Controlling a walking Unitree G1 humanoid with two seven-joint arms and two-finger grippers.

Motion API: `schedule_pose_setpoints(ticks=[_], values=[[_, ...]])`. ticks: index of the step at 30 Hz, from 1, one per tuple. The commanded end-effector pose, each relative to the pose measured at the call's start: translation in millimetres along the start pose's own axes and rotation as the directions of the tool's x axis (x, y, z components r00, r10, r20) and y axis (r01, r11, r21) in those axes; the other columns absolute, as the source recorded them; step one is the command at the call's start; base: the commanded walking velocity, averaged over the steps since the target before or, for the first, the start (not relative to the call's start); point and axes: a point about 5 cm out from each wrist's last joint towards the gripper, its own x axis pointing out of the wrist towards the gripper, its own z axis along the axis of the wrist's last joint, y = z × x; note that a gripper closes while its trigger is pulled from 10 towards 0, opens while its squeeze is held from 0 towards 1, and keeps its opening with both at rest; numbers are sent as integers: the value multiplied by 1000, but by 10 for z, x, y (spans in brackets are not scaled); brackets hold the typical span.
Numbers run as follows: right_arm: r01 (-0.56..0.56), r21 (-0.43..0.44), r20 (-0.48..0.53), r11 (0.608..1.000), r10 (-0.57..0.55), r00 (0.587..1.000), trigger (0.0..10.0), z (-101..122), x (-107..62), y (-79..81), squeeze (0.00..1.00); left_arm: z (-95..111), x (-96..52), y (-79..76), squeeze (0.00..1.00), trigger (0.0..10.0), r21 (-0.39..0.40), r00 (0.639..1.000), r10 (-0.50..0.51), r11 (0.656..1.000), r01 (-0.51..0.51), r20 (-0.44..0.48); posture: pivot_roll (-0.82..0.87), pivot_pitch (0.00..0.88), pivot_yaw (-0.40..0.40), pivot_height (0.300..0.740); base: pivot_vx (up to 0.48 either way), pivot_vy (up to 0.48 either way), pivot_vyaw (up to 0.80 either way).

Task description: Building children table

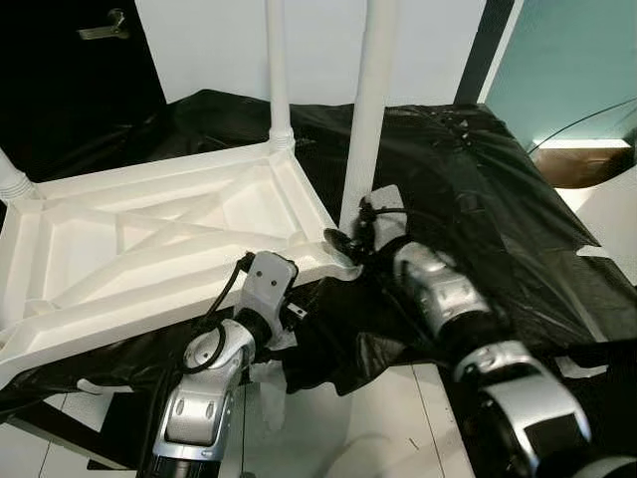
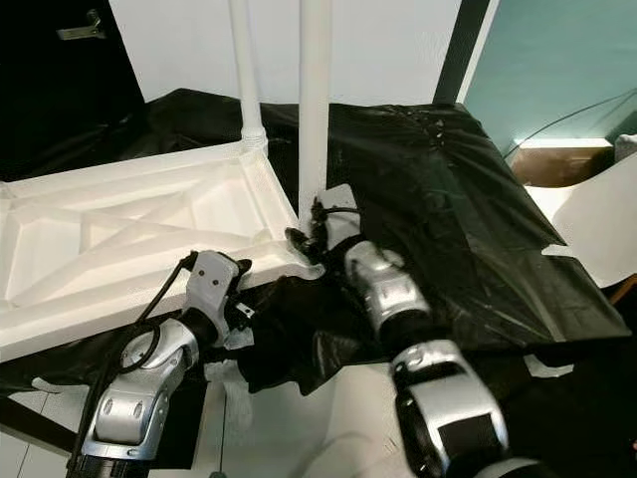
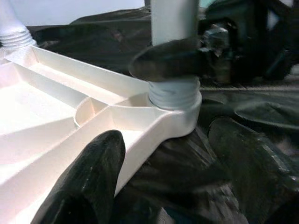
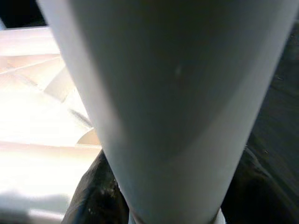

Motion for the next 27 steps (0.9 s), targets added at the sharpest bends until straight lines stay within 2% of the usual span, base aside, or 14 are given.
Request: schedule_pose_setpoints(ticks=[1,4,6,8,17,18,19,20,23,27], values=[[72,70,-77,995,-67,995,10000,-191,-29,89,0,-1,-6,39,0,10000,6,997,79,997,-79,-9,145,0,-79,740,0,0,0],[111,88,-78,990,-104,991,10000,-210,-40,143,0,7,1,41,0,10000,6,997,78,997,-78,-8,145,0,-79,740,0,0,0],[93,125,-79,988,-83,993,10000,-246,-58,325,0,13,12,36,0,10000,7,997,77,997,-77,-6,147,0,-80,740,0,0,0],[73,133,-68,988,-65,996,10000,-242,-74,410,0,7,13,29,0,10000,8,997,76,997,-76,-6,148,0,-83,740,0,0,0],[125,92,-28,988,-123,992,10000,-162,-107,297,0,-9,-11,30,0,10000,8,996,88,996,-87,-7,159,0,-96,740,0,0,0],[118,78,-12,990,-117,993,10000,-132,-118,290,733,-8,-11,29,0,10000,8,996,89,996,-89,-6,161,0,-99,740,0,0,0],[94,68,16,993,-95,995,10000,-93,-132,296,1000,-8,-10,27,0,10000,7,996,90,996,-90,-5,160,0,-99,740,0,0,0],[61,50,52,997,-64,997,10000,-34,-162,316,1000,-9,-9,23,0,10000,6,996,90,996,-90,-4,158,0,-99,740,0,0,0],[50,43,62,998,-53,997,10000,-18,-169,325,1000,-9,-9,22,0,10000,6,996,90,996,-90,-4,158,0,-99,740,0,0,0],[-1,27,75,1000,-1,997,10000,-20,-257,226,1000,-32,-29,-3,0,10000,11,997,76,997,-76,-13,143,0,-91,740,0,0,0]])
